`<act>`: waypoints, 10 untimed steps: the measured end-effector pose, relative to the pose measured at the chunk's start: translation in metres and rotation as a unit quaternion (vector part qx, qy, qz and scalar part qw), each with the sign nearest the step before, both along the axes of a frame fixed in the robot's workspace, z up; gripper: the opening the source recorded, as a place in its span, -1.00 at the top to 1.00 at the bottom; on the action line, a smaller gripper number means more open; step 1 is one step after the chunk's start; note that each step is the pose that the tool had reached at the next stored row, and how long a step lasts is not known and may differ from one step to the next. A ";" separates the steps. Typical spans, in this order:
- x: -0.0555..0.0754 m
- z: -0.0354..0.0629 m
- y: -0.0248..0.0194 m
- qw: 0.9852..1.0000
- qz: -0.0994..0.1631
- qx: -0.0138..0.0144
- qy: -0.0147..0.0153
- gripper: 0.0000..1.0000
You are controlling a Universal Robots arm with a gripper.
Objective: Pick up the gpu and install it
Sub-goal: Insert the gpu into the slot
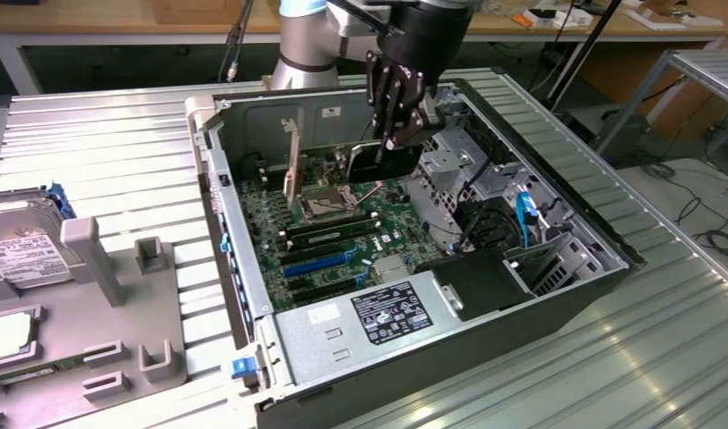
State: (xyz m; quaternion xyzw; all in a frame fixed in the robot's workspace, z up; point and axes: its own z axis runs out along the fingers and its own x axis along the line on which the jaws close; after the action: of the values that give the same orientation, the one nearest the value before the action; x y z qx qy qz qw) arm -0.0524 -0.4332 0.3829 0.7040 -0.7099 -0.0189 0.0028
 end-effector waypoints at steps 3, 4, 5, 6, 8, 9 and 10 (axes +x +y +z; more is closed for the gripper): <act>-0.002 -0.0027 0.0000 1.000 0.000 0.000 0.000 0.46; -0.002 -0.0035 0.0000 1.000 0.000 0.000 0.000 0.46; -0.002 -0.0035 0.0000 1.000 0.000 0.000 0.000 0.46; -0.002 -0.0036 0.0000 1.000 0.000 0.000 0.000 0.46; -0.002 -0.0036 0.0000 1.000 0.000 0.000 0.000 0.46; -0.002 -0.0035 0.0000 1.000 0.000 0.000 0.000 0.46; -0.002 -0.0036 0.0000 1.000 0.000 0.000 0.000 0.46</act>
State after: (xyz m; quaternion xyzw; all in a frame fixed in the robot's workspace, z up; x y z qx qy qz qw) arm -0.0543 -0.4332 0.3793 0.7041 -0.7099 -0.0188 0.0027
